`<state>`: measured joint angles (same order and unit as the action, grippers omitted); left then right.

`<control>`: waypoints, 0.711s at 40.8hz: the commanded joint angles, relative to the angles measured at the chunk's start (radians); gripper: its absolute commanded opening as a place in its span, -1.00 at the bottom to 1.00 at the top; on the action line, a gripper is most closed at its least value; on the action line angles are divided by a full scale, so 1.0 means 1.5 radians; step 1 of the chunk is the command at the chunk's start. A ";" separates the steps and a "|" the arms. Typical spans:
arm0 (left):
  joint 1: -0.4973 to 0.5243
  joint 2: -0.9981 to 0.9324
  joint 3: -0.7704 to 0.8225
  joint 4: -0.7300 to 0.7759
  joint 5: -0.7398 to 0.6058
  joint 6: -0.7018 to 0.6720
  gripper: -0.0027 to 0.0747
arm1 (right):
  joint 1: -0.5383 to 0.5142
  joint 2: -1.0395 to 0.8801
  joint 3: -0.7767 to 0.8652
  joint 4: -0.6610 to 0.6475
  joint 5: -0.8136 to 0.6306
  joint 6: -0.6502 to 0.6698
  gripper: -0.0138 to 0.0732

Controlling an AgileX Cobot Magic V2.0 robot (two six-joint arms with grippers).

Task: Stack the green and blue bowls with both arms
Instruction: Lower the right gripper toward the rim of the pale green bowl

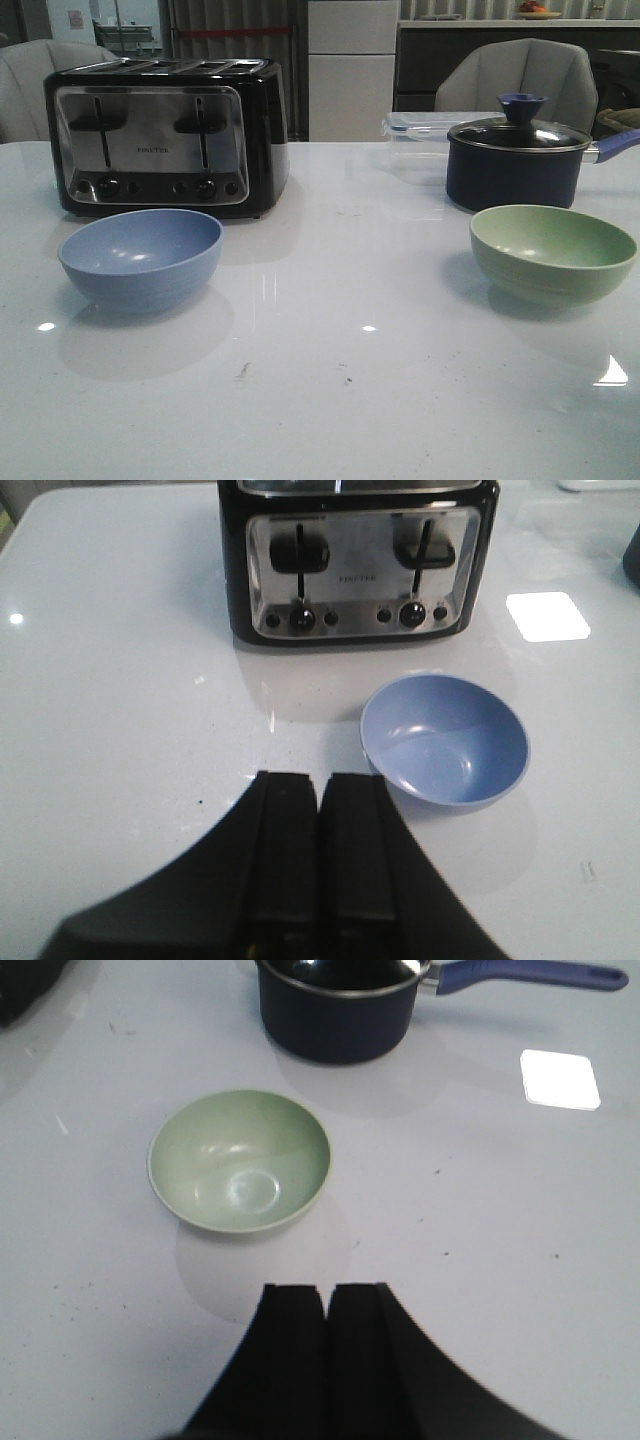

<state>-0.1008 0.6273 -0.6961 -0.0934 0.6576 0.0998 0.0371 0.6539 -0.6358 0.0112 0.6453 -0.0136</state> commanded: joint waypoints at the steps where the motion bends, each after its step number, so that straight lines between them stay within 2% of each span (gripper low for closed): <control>1: -0.005 0.034 -0.021 -0.010 -0.040 -0.001 -0.69 | -0.005 0.038 -0.021 -0.007 -0.036 -0.001 -0.55; 3: -0.005 0.054 -0.021 -0.010 -0.040 -0.001 -0.67 | -0.005 0.066 -0.021 -0.007 -0.034 -0.001 -0.53; 4: -0.005 0.063 -0.021 -0.010 -0.041 -0.001 -0.62 | -0.005 0.079 -0.021 -0.007 -0.032 -0.001 -0.47; 11: -0.005 0.090 -0.021 -0.010 -0.049 -0.001 0.28 | -0.005 0.146 -0.021 -0.007 -0.045 -0.001 0.41; 13: -0.005 0.098 -0.021 -0.010 -0.052 -0.001 0.43 | -0.005 0.162 -0.021 -0.007 -0.056 -0.001 0.60; 16: -0.005 0.101 -0.021 -0.010 -0.057 -0.001 0.46 | -0.005 0.183 -0.024 -0.007 -0.072 -0.001 0.69; 22: -0.005 0.101 -0.021 -0.010 -0.058 -0.001 0.41 | -0.021 0.244 -0.060 -0.007 -0.075 0.009 0.68; 29: -0.005 0.101 -0.021 -0.010 -0.058 -0.001 0.32 | -0.043 0.338 -0.131 0.031 -0.054 0.009 0.68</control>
<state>-0.1008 0.7807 -0.6961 -0.0955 0.6407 0.0998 -0.0123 1.1183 -0.7606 0.0352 0.6056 0.0000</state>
